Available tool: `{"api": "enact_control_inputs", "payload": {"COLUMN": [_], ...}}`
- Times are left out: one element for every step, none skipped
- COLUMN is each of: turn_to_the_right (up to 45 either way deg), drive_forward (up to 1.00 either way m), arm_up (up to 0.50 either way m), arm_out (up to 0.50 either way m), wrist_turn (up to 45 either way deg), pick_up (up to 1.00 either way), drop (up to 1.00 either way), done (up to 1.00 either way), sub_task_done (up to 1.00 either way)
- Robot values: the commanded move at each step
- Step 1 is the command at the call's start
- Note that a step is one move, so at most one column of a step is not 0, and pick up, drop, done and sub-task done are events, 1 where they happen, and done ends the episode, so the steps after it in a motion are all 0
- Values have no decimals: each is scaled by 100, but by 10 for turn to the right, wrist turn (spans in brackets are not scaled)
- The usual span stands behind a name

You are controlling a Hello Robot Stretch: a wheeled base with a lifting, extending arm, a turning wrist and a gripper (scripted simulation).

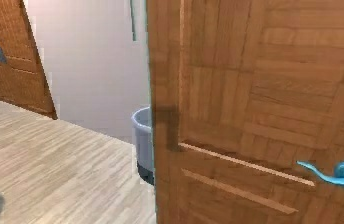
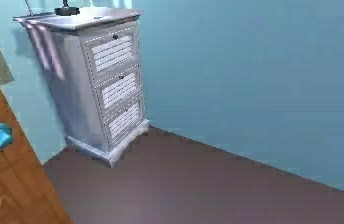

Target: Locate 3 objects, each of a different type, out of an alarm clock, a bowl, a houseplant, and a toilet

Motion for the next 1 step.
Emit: {"api": "enact_control_inputs", "payload": {"turn_to_the_right": [-300], "drive_forward": [0], "arm_up": [0], "arm_out": [0], "wrist_turn": [0], "pick_up": [0], "drop": [0], "done": [0], "sub_task_done": [0]}}
